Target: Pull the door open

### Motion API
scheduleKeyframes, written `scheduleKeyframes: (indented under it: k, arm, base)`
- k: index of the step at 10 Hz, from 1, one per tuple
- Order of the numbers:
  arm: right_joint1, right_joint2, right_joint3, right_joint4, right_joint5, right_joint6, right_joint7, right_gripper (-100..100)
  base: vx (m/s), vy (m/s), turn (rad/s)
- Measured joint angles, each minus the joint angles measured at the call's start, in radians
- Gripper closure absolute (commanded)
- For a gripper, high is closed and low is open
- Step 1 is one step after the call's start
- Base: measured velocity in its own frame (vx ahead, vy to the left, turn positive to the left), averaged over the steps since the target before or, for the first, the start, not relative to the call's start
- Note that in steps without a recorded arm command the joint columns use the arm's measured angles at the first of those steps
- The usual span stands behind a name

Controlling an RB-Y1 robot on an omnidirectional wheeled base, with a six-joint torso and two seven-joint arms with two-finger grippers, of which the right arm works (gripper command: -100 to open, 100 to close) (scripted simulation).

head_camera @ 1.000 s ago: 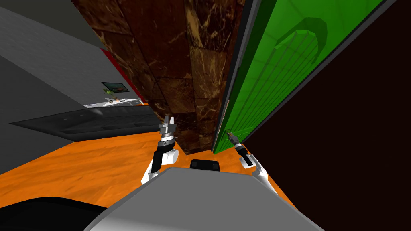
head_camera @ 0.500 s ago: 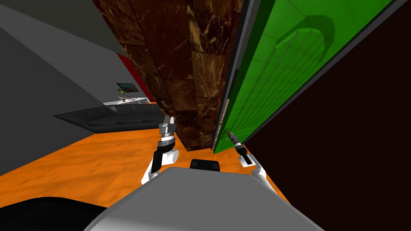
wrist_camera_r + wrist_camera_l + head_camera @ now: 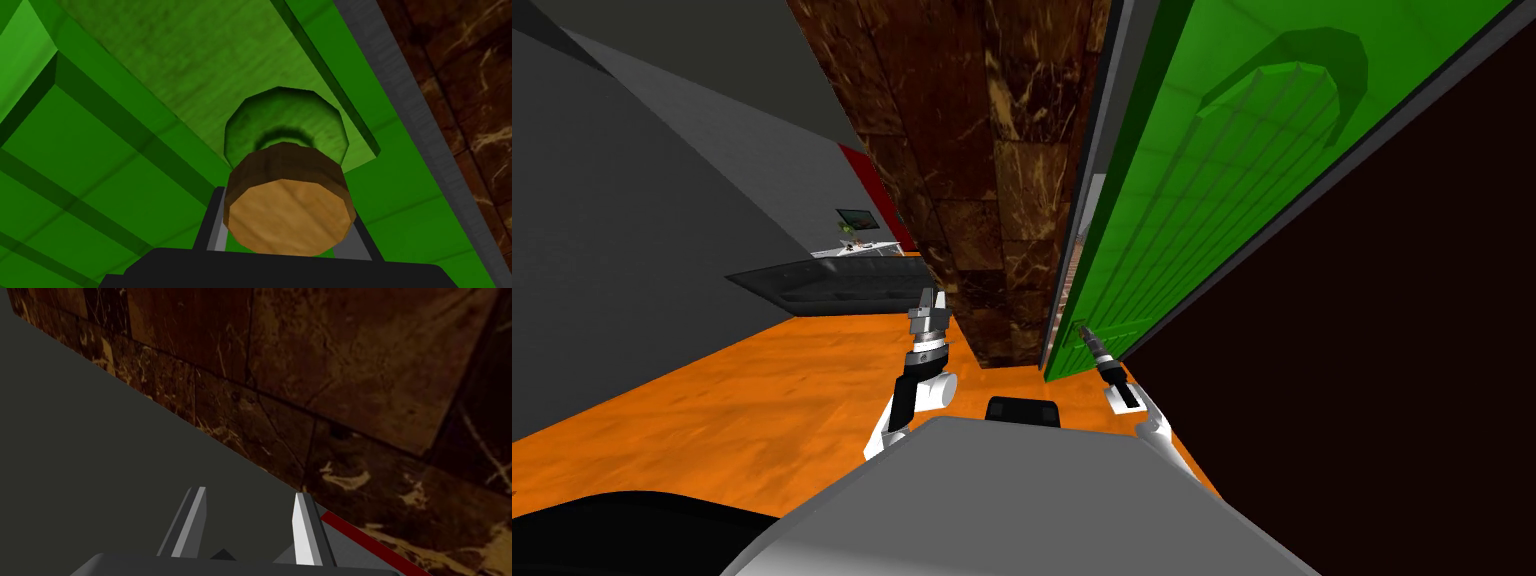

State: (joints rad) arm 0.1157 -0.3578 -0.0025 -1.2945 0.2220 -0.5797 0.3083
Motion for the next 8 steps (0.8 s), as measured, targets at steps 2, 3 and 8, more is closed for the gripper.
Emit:
scheduleKeyframes:
  k: [2, 3, 8]
  arm:
    - [-0.002, 0.000, 0.007, -0.002, -0.062, 0.010, -0.055, 100]
    - [-0.010, 0.000, 0.012, 0.005, -0.094, 0.012, -0.083, 100]
    - [-0.018, 0.003, 0.028, 0.002, -0.210, 0.031, -0.192, 100]
  base:
    - [-0.094, -0.074, 0.144]
    - [-0.065, -0.056, 0.074]
    - [-0.072, -0.058, 0.118]
